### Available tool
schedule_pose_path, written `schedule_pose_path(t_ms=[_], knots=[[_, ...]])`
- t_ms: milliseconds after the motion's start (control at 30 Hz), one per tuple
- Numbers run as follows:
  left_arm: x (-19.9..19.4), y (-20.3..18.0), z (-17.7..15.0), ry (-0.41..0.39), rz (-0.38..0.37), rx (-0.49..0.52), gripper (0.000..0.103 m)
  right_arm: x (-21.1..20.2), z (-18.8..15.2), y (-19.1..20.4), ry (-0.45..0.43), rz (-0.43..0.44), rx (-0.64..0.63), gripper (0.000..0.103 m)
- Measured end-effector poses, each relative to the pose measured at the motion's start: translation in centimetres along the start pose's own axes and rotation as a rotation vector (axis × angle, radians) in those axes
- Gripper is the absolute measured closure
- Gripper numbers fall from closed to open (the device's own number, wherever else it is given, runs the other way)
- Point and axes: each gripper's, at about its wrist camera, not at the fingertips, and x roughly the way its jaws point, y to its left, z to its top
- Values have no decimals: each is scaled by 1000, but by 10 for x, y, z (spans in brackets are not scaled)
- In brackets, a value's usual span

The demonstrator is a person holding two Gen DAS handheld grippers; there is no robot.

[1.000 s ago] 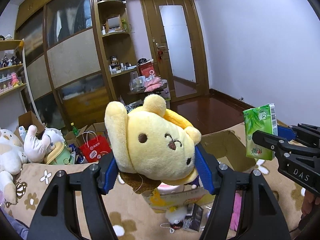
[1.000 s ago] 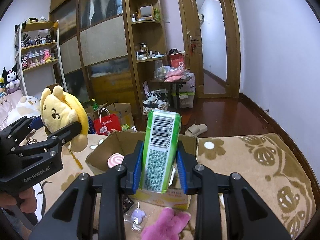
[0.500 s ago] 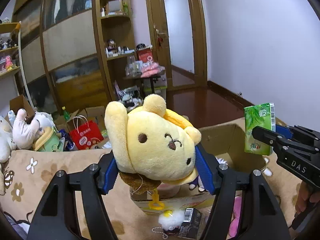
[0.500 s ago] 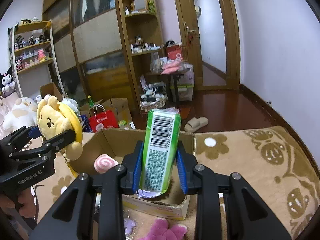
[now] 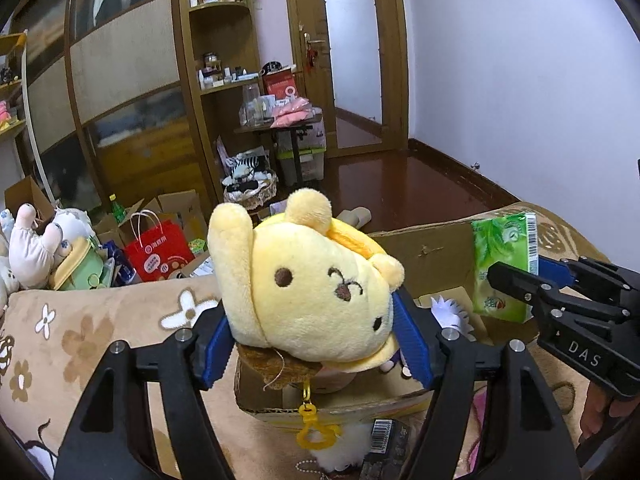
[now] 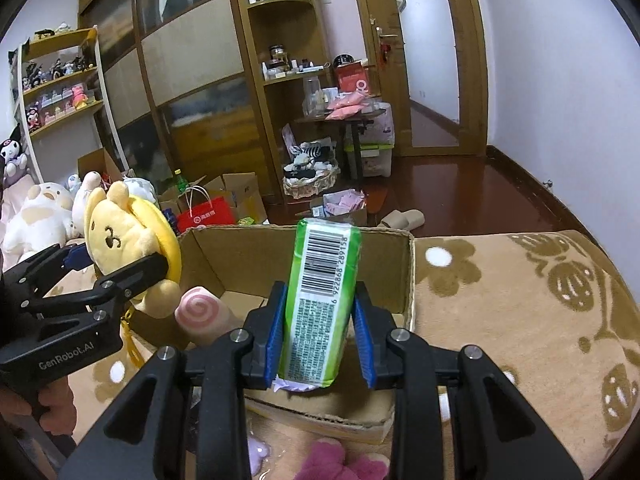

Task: Organize soft objects
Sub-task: 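Open both tools to drop the dog plush and the carton into the box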

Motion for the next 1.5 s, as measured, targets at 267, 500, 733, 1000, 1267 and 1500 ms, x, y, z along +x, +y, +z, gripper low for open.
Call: schedule_pose_path(t_ms=[267, 500, 733, 1000, 1267, 1500], knots=[[12, 2, -6, 54, -20, -9, 27, 8, -2, -1, 24, -3, 3, 68], [16, 4, -9, 90, -37, -24, 22, 3, -2, -4, 13, -2, 18, 51], [12, 7, -8, 102, -71, -38, 17, -5, -2, -7, 14, -4, 26, 39], [5, 6, -5, 70, -60, -28, 6, -15, -2, -4, 6, -17, 15, 37], [-3, 7, -11, 93, -14, -13, 6, -26, -11, -2, 16, -22, 10, 22], [-22, 5, -18, 120, 21, 12, 6, -42, -16, 0, 16, -34, 23, 13]])
